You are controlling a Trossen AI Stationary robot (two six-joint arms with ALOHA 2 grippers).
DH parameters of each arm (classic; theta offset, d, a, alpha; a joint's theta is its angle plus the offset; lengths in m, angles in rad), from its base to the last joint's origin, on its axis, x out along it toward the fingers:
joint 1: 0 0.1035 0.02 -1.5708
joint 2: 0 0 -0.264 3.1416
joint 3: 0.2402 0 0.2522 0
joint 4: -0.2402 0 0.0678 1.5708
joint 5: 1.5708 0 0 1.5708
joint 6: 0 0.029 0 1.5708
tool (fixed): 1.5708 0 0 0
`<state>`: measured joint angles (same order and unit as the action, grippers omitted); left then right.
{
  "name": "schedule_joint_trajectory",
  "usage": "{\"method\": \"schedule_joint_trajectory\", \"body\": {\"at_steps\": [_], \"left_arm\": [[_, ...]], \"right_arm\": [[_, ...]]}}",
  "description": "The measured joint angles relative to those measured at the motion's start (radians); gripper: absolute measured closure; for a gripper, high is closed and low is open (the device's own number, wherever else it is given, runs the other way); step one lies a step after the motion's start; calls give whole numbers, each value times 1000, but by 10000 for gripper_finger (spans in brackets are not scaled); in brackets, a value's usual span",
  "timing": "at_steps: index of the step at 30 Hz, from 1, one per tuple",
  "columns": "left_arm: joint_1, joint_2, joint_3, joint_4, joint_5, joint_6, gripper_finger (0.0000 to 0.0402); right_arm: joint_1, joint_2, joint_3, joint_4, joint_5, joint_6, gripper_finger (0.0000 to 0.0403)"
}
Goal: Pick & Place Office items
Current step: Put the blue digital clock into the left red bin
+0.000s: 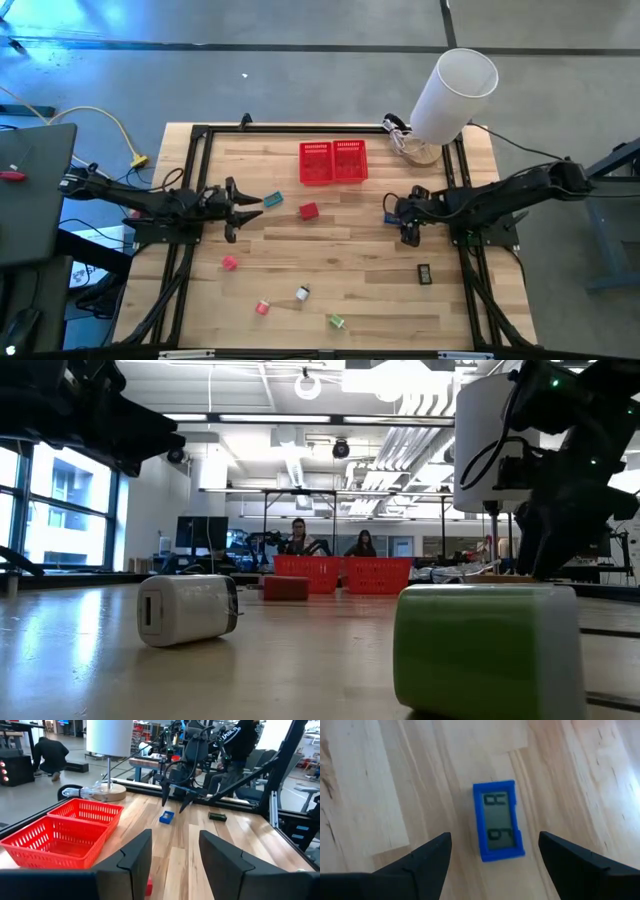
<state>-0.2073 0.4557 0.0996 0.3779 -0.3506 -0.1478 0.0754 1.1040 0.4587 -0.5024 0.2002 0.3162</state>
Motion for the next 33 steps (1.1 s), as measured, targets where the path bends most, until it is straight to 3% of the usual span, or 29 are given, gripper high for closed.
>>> {"method": "schedule_joint_trajectory", "body": {"at_steps": [12,24,33], "left_arm": [[0,53,0,69,0,-33,242],[0,53,0,68,0,-17,242],[0,63,0,60,0,-16,242]], "right_arm": [[0,126,0,47,-2,-51,114],[-86,216,5,74,-107,-52,116],[-126,218,3,74,-128,-86,185]]}}
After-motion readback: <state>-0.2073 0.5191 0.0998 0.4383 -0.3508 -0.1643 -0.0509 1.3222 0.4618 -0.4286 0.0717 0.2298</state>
